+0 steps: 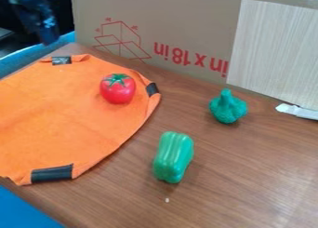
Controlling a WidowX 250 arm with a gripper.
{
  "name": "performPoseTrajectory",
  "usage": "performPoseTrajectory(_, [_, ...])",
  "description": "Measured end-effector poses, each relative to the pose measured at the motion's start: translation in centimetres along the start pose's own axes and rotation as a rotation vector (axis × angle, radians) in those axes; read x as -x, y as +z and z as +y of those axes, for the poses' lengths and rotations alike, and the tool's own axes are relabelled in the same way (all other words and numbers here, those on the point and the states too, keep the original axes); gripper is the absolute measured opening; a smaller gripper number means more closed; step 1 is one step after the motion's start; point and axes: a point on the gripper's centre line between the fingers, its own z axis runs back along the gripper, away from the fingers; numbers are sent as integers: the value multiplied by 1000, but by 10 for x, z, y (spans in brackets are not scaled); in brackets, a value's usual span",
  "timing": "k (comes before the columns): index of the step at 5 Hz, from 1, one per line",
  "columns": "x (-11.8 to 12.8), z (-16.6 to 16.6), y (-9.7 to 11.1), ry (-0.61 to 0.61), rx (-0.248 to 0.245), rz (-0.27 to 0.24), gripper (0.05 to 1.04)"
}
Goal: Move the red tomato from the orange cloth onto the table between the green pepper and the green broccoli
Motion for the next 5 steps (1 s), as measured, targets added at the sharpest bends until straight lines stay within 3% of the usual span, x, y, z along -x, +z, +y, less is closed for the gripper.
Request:
performPoseTrajectory(1, [-16,-17,-12,-10,-13,-4,1001])
performPoseTrajectory(2, [-31,-38,-25,-19,6,36,1001])
performPoseTrajectory(4, [-46,-54,-45,-54,87,171,1001])
performPoseTrajectory(5, [-52,-60,-49,-87,79,169,1001])
